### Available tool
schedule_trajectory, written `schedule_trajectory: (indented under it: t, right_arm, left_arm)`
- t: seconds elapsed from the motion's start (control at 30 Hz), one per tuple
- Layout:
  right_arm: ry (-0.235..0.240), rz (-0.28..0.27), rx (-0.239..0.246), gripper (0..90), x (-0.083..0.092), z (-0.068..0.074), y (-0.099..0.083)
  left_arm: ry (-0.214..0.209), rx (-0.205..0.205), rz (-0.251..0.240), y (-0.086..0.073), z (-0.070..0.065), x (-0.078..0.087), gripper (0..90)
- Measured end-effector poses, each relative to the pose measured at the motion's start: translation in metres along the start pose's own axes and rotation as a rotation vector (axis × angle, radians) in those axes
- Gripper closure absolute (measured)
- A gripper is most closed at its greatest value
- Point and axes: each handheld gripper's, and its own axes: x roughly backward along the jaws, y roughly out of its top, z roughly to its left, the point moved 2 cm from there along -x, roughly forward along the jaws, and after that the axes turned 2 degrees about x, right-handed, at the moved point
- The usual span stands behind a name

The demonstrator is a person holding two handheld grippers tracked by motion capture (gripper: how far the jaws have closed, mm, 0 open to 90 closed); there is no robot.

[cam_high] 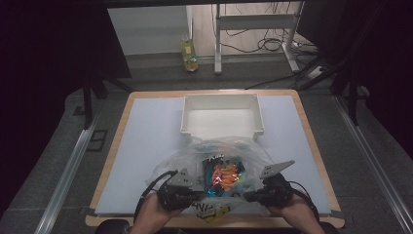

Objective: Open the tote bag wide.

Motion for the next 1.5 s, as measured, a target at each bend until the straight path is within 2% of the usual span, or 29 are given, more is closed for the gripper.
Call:
schedule_trajectory:
  t: [0.13,0.3,0.43,0.47,0.53,0.67,0.9,1.03,1.23,1.3,1.37,1.5]
  right_arm:
    - [0.023,-0.047,0.020,89.3,0.008,0.007,0.012]
    - [0.011,-0.103,0.063,89.2,0.013,0.014,0.044]
    - [-0.027,-0.117,0.069,89.2,0.003,0.011,0.068]
    - [-0.047,-0.103,0.075,89.2,-0.002,0.009,0.071]
    - [-0.095,-0.066,0.081,89.2,-0.012,0.003,0.072]
    - [-0.146,-0.004,0.064,89.3,-0.019,-0.008,0.059]
    - [-0.173,0.045,0.027,89.3,-0.002,-0.012,0.026]
    - [-0.178,0.058,-0.007,89.3,0.001,-0.019,0.007]
    - [-0.177,0.066,-0.068,89.3,0.008,-0.027,-0.019]
    - [-0.180,0.086,-0.093,89.3,0.008,-0.032,-0.030]
    - [-0.177,0.093,-0.104,89.3,0.006,-0.033,-0.033]
    - [-0.175,0.095,-0.129,89.3,0.002,-0.037,-0.043]
  left_arm:
    - [0.007,0.001,0.015,-0.011,-0.006,-0.001,88.2]
    - [-0.007,0.015,0.035,-0.020,-0.005,-0.008,87.6]
    - [-0.017,-0.009,0.064,-0.022,-0.012,-0.017,87.7]
    - [-0.010,-0.025,0.080,-0.022,-0.012,-0.018,87.6]
    - [0.004,-0.028,0.088,-0.023,-0.012,-0.021,87.6]
    - [0.006,-0.002,0.077,-0.026,-0.008,-0.026,87.6]
    - [0.019,0.012,0.058,-0.025,-0.002,-0.033,87.0]
    - [0.030,0.024,0.042,-0.022,0.004,-0.035,87.0]
    - [0.015,0.055,0.033,-0.022,0.011,-0.041,86.4]
    - [0.007,0.061,0.043,-0.022,0.012,-0.044,85.7]
    - [0.002,0.057,0.056,-0.022,0.012,-0.046,85.8]
    - [0.011,0.075,0.062,-0.024,0.016,-0.047,86.5]
